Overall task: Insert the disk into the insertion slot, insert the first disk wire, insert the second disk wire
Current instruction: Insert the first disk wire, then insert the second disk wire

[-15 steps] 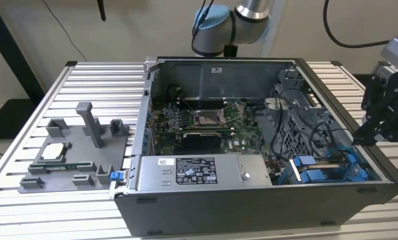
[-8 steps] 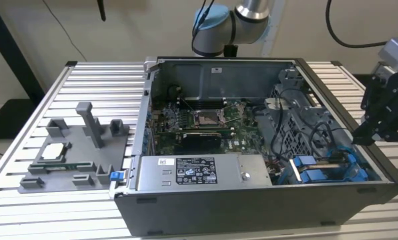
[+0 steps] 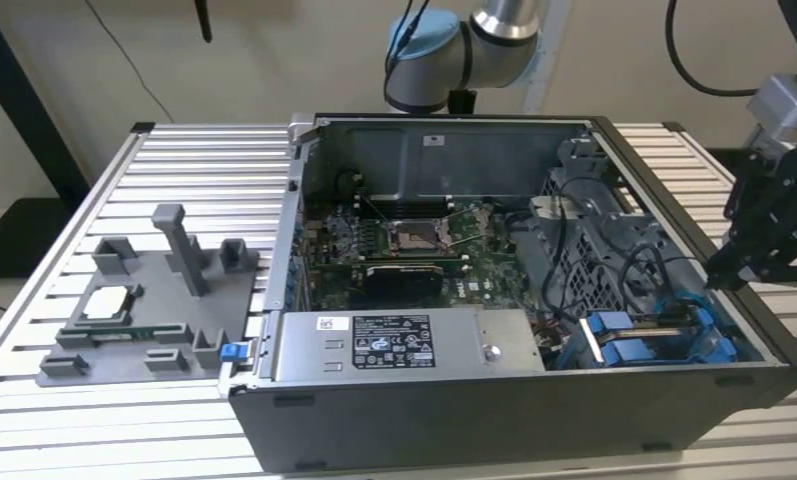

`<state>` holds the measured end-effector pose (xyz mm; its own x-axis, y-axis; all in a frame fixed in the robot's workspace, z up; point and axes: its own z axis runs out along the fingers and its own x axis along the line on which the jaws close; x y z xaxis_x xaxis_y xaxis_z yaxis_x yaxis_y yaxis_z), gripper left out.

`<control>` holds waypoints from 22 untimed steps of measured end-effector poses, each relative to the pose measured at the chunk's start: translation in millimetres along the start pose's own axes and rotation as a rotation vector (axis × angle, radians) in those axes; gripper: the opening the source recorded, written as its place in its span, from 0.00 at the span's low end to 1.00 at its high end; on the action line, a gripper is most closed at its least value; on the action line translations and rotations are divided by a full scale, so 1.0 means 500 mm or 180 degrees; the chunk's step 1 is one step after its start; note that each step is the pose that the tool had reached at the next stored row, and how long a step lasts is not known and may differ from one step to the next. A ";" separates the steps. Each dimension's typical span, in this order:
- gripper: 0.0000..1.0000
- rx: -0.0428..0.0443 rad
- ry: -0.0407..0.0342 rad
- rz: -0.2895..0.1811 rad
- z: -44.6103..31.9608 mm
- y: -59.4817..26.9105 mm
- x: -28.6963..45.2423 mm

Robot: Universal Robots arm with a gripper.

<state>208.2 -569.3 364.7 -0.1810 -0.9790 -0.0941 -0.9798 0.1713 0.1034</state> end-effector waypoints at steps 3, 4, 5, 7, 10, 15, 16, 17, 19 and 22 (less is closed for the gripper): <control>1.00 0.0008 -0.0030 0.0116 0.001 0.000 0.000; 1.00 0.0010 -0.0039 0.0145 0.001 0.000 0.000; 0.00 0.0011 -0.0045 0.0171 0.001 0.000 0.000; 0.00 0.0012 -0.0049 0.0188 0.001 0.000 0.000; 0.00 0.0013 -0.0050 0.0189 0.001 0.000 0.000; 0.00 0.0013 -0.0050 0.0190 0.001 0.000 0.000; 0.00 0.0013 -0.0049 0.0191 -0.002 0.000 0.000; 0.00 0.0013 -0.0050 0.0191 -0.005 0.001 0.000; 0.00 0.0013 -0.0050 0.0191 -0.015 0.002 -0.001; 0.00 0.0016 -0.0050 0.0190 -0.029 0.008 -0.002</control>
<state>205.7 -569.2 379.7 -0.2406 -0.9651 -0.1036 -0.9676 0.2300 0.1043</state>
